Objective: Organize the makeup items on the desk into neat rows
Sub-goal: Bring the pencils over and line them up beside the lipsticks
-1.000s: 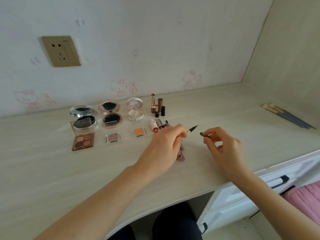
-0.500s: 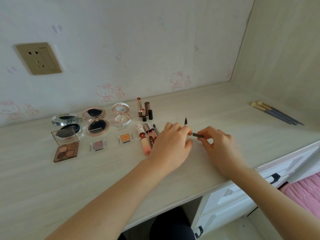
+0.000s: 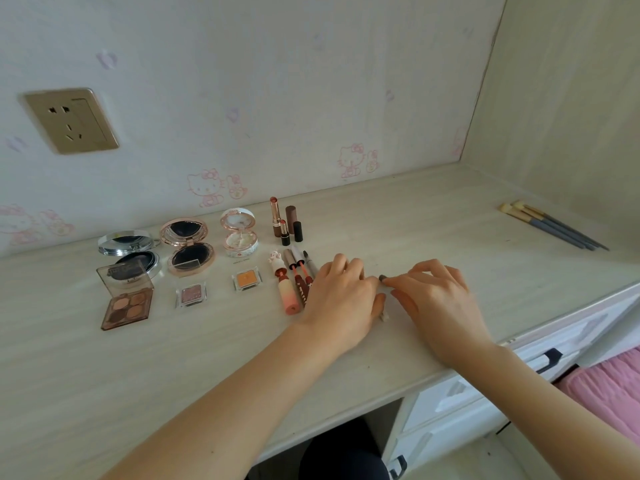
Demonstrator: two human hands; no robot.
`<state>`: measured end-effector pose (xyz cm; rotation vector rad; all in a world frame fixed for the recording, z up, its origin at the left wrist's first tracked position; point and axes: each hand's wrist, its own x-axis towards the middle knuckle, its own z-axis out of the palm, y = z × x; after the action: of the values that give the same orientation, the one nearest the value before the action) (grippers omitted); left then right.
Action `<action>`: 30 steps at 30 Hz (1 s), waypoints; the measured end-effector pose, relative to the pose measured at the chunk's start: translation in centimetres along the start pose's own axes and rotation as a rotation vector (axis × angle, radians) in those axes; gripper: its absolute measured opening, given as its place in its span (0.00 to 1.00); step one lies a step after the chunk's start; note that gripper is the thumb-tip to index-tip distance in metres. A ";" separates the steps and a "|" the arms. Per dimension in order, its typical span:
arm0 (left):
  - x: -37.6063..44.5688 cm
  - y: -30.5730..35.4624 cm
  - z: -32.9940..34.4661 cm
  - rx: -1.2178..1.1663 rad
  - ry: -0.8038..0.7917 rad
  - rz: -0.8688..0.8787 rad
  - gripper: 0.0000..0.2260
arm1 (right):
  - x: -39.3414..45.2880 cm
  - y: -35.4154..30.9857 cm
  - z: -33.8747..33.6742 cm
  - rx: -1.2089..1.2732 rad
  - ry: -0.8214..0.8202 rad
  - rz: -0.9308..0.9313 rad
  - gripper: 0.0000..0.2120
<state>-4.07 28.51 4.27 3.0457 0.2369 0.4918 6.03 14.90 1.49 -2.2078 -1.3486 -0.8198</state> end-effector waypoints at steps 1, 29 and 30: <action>-0.1 0.0 0.0 -0.003 0.020 0.009 0.16 | 0.0 -0.1 -0.1 -0.001 -0.012 -0.004 0.12; -1.1 -1.2 0.0 0.026 0.083 -0.213 0.13 | 4.0 -1.7 3.7 0.358 -0.232 0.105 0.09; -1.1 -1.3 -0.1 0.023 0.084 -0.216 0.13 | 4.1 -1.8 3.8 0.362 -0.236 0.104 0.09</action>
<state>-5.31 29.61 3.92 2.9757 0.5709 0.6039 6.89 20.75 1.55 -2.1070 -1.3497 -0.2560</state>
